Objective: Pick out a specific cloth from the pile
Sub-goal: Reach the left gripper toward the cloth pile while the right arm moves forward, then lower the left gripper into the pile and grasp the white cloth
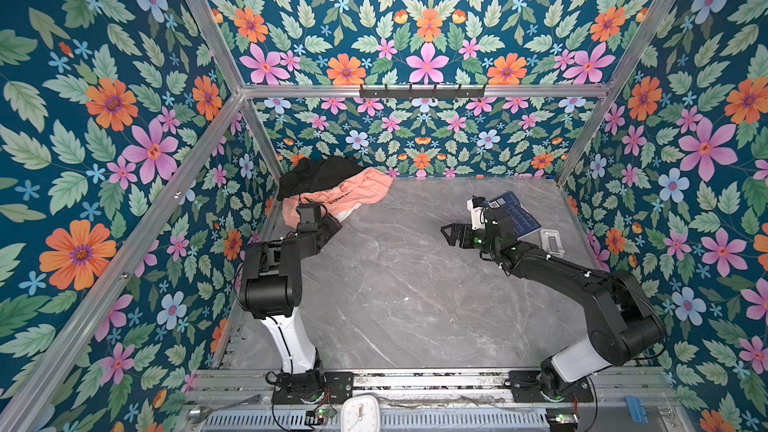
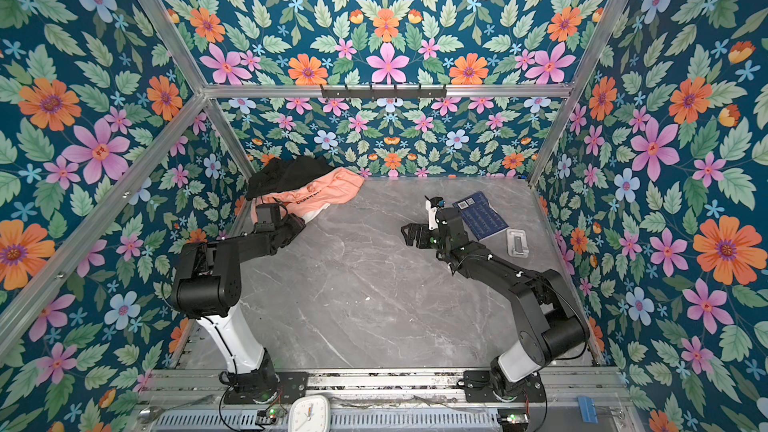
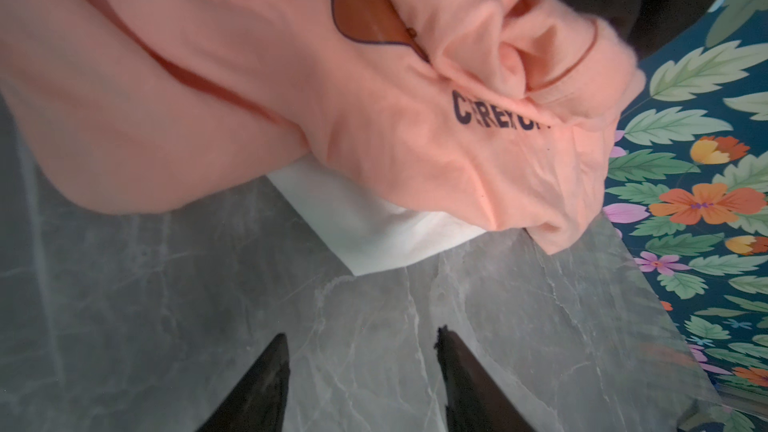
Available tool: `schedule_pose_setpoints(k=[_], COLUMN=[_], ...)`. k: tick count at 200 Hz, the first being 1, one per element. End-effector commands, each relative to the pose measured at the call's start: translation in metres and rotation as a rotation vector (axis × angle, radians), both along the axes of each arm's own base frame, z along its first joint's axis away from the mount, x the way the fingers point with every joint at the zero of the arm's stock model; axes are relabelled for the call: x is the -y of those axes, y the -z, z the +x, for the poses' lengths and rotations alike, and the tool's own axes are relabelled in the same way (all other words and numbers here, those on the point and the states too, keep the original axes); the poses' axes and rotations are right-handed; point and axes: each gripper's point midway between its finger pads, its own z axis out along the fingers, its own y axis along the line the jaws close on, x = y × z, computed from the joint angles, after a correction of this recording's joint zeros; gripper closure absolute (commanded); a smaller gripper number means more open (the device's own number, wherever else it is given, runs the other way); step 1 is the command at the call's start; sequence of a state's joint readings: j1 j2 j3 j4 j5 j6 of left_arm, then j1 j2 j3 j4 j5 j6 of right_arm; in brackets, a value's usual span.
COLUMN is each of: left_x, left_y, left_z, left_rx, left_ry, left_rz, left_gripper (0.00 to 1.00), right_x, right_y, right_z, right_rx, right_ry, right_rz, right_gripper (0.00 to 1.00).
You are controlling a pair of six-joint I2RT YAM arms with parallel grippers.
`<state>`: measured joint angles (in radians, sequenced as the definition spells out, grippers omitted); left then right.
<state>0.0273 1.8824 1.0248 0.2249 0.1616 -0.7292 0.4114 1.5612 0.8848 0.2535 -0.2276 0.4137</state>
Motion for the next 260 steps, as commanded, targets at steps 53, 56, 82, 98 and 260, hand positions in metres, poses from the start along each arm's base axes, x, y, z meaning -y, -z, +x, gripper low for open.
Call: schedule_pose_setpoints(k=[53, 56, 82, 98, 260], left_x=[-0.009, -0.009, -0.009, -0.010, -0.014], left_y=[0.019, 0.019, 0.024, 0.026, 0.051], left_z=[0.001, 0.001, 0.004, 0.006, 0.022], left_rx=[-0.034, -0.033, -0.026, -0.022, -0.043], left_ry=[-0.020, -0.020, -0.024, -0.029, -0.041], left_rz=[0.038, 0.036, 0.029, 0.028, 0.035], left_gripper=[0.43, 0.43, 0.43, 0.43, 0.48], right_x=[-0.003, -0.003, -0.002, -0.001, 0.001], right_y=[-0.005, -0.004, -0.005, -0.005, 0.000], right_z=[0.000, 0.000, -0.001, -0.001, -0.006], right_rx=[0.022, 0.022, 0.022, 0.023, 0.007], right_ry=[-0.012, -0.011, -0.009, -0.009, -0.004], right_rz=[0.000, 0.000, -0.001, -0.001, -0.001], right_gripper=[0.01, 0.01, 0.01, 0.01, 0.01])
